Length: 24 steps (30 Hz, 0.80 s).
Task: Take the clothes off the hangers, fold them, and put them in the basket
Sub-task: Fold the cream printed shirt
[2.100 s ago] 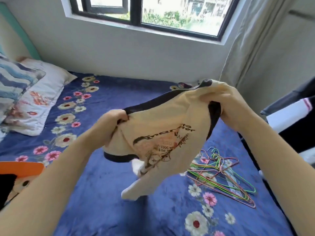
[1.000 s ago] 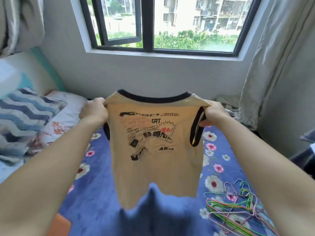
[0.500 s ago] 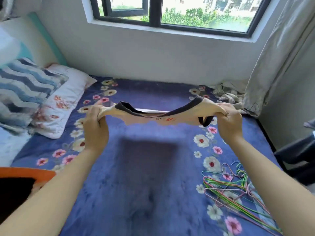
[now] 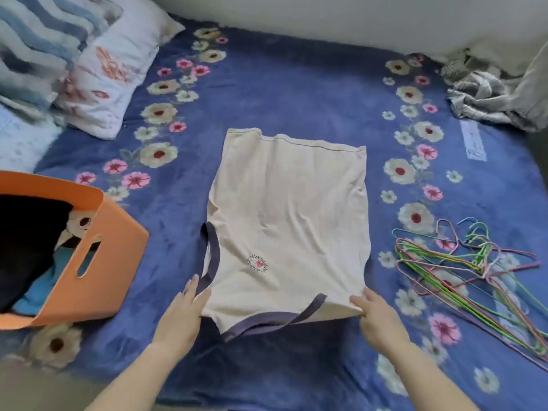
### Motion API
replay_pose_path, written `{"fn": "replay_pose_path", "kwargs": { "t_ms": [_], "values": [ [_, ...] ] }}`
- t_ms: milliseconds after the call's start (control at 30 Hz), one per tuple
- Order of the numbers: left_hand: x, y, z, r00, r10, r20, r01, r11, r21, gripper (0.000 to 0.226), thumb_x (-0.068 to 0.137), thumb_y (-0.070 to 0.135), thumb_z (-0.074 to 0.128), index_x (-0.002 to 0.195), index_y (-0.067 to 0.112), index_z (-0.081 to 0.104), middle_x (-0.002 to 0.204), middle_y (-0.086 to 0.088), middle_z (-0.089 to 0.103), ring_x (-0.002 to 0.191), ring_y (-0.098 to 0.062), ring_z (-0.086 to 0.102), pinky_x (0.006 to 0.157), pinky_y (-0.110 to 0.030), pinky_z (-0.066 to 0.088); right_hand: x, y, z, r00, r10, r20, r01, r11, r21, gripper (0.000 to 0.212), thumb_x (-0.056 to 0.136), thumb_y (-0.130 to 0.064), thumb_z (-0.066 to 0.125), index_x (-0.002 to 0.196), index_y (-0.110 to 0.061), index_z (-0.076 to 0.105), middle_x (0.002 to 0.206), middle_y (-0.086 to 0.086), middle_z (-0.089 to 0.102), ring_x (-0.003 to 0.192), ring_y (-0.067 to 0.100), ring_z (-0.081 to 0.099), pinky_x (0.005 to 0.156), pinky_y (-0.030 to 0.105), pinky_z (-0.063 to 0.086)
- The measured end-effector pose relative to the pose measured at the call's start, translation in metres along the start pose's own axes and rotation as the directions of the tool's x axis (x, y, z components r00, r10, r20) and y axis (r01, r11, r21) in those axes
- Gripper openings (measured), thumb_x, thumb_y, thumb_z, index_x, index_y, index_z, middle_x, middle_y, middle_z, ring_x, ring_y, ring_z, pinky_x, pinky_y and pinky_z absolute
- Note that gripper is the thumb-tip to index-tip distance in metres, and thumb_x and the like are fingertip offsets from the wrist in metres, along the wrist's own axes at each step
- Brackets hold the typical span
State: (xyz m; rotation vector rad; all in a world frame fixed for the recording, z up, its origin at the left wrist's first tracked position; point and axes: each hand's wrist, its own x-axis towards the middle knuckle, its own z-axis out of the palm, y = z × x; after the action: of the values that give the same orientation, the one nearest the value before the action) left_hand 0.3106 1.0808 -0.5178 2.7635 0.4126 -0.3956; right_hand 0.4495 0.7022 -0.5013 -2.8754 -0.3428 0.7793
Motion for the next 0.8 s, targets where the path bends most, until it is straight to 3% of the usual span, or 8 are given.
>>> {"fn": "replay_pose_path", "kwargs": {
  "t_ms": [100,200,267,333,467,567,667,800],
  "values": [
    [-0.02,-0.007,0.043,0.971,-0.072,0.23,0.036,0.987,0.154,0.076,0.087,-0.01,0.039,0.154,0.018,0.018,0.161,-0.011,-0.012,0.15,-0.033,0.003,0.117,-0.039,0.021,-0.015,0.009,0.051,0.982,-0.004,0.189,0.038,0.984,-0.173,0.057,0.092,-0.006,0.039,0.142,-0.031,0.044,0.158,-0.001,0.025,0.144,0.025,0.026,0.11,0.033,0.031],
    [-0.026,-0.014,0.073,0.881,-0.306,0.362,0.277,0.952,0.129,0.064,0.089,0.002,0.037,0.15,0.021,0.026,0.163,-0.013,0.002,0.149,-0.036,-0.005,0.118,-0.043,0.02,-0.026,0.019,0.084,0.959,0.11,0.26,-0.135,0.988,0.08,0.042,0.09,-0.004,0.042,0.122,-0.021,0.063,0.14,0.0,0.049,0.133,0.023,0.043,0.102,0.03,0.036],
    [-0.02,-0.007,0.085,0.876,-0.394,0.278,0.394,0.917,0.061,0.051,0.085,0.004,0.041,0.134,0.015,0.044,0.157,-0.017,0.024,0.145,-0.038,0.009,0.114,-0.049,0.024,-0.024,0.022,0.092,0.943,0.281,0.177,-0.324,0.893,0.313,0.034,0.089,0.001,0.045,0.114,-0.009,0.066,0.126,0.01,0.06,0.119,0.027,0.053,0.095,0.03,0.038],
    [-0.009,0.014,0.086,0.921,-0.384,0.06,0.386,0.922,-0.03,0.046,0.078,-0.004,0.053,0.122,0.009,0.054,0.149,-0.022,0.033,0.138,-0.039,0.021,0.107,-0.055,0.031,-0.013,0.024,0.091,0.893,0.445,0.061,-0.418,0.772,0.478,0.028,0.089,0.0,0.049,0.112,-0.003,0.065,0.118,0.015,0.063,0.111,0.032,0.056,0.09,0.033,0.039],
    [0.006,0.076,0.103,0.996,0.094,-0.001,-0.094,0.99,-0.106,0.053,0.066,0.016,0.068,0.117,0.019,0.056,0.137,-0.011,0.045,0.121,-0.028,0.034,0.093,-0.055,0.043,0.025,0.028,0.087,0.785,0.612,0.094,-0.515,0.56,0.649,0.027,0.094,-0.014,0.049,0.115,-0.008,0.064,0.117,0.011,0.064,0.113,0.033,0.057,0.096,0.04,0.044],
    [0.008,0.122,0.128,0.904,0.411,0.113,-0.387,0.903,-0.189,0.056,0.065,0.042,0.053,0.12,0.028,0.05,0.134,-0.003,0.046,0.123,-0.023,0.037,0.098,-0.045,0.042,0.051,0.034,0.095,0.741,0.648,0.177,-0.499,0.355,0.791,0.015,0.09,-0.025,0.057,0.093,-0.014,0.066,0.106,0.014,0.068,0.101,0.032,0.062,0.092,0.049,0.05],
    [0.009,0.162,0.151,0.741,0.631,0.23,-0.615,0.775,-0.147,0.065,0.062,0.05,0.053,0.123,0.027,0.046,0.131,-0.003,0.046,0.12,-0.024,0.042,0.1,-0.036,0.034,0.069,0.041,0.092,0.726,0.635,0.265,-0.442,0.135,0.887,0.041,0.076,-0.036,0.065,0.097,-0.001,0.068,0.089,0.012,0.064,0.082,0.029,0.058,0.073,0.044,0.048],
    [0.018,0.191,0.169,0.679,0.668,0.304,-0.703,0.711,0.01,0.068,0.047,0.027,0.073,0.111,0.024,0.05,0.09,0.002,0.055,0.081,-0.02,0.055,0.071,-0.031,0.044,0.091,0.047,0.078,0.8,0.5,0.333,-0.348,-0.065,0.935,0.023,0.085,-0.024,0.066,0.102,-0.009,0.07,0.096,0.01,0.071,0.085,0.026,0.065,0.075,0.033,0.048]
  ]
}}
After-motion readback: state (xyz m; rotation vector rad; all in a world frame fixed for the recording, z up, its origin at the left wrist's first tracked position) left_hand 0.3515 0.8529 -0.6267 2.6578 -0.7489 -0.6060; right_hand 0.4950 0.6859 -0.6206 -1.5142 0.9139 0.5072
